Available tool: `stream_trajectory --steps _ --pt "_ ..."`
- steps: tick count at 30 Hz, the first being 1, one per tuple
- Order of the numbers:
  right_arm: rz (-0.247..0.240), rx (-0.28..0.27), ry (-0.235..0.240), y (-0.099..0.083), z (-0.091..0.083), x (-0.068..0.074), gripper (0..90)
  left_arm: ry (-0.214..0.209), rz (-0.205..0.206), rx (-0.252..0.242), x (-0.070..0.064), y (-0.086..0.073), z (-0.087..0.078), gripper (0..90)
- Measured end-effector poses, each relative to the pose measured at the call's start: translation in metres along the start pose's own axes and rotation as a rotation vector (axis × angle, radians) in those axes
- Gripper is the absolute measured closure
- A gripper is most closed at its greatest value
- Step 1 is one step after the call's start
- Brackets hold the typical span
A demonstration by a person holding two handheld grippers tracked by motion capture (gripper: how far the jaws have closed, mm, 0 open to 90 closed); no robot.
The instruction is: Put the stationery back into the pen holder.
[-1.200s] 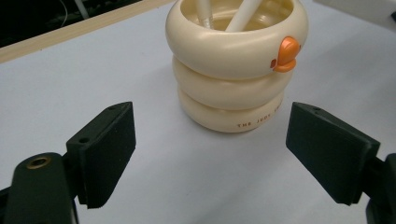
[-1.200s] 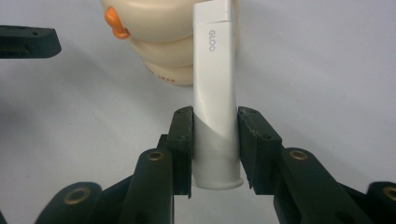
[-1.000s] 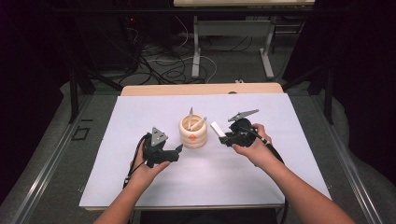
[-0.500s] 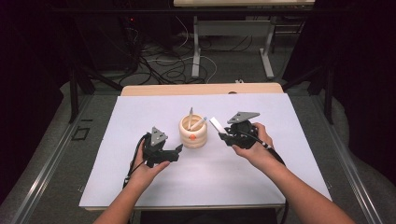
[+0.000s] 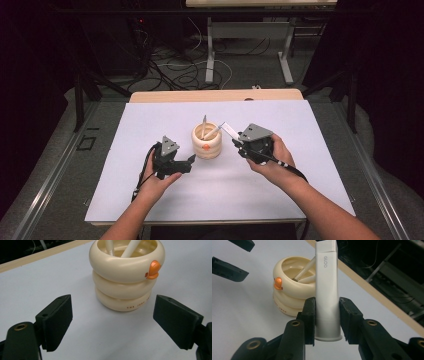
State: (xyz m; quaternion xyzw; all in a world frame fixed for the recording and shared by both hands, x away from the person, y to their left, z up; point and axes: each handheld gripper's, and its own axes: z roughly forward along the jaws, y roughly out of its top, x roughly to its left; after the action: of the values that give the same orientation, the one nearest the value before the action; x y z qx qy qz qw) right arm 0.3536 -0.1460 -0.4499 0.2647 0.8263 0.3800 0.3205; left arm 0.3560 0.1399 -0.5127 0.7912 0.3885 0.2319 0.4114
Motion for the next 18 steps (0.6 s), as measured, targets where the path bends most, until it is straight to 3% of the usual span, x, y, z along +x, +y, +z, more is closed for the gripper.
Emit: stream_trajectory --steps 5,9,11,18 --pt "-0.104 0.006 -0.063 0.003 -0.002 0.009 67.6 0.001 0.0 0.001 0.0 0.0 0.0 16.3" --pt "-0.245 -0.002 -0.142 0.004 -0.003 0.018 67.6 0.001 0.0 0.0 0.0 0.0 0.0 16.3" --pt "-0.335 -0.004 -0.214 0.005 -0.005 0.024 67.6 0.0 0.0 0.001 0.0 0.0 0.0 16.3" --pt "-0.486 -0.026 -0.297 0.006 -0.006 0.035 67.6 0.0 0.001 0.0 0.0 0.0 0.0 16.3"
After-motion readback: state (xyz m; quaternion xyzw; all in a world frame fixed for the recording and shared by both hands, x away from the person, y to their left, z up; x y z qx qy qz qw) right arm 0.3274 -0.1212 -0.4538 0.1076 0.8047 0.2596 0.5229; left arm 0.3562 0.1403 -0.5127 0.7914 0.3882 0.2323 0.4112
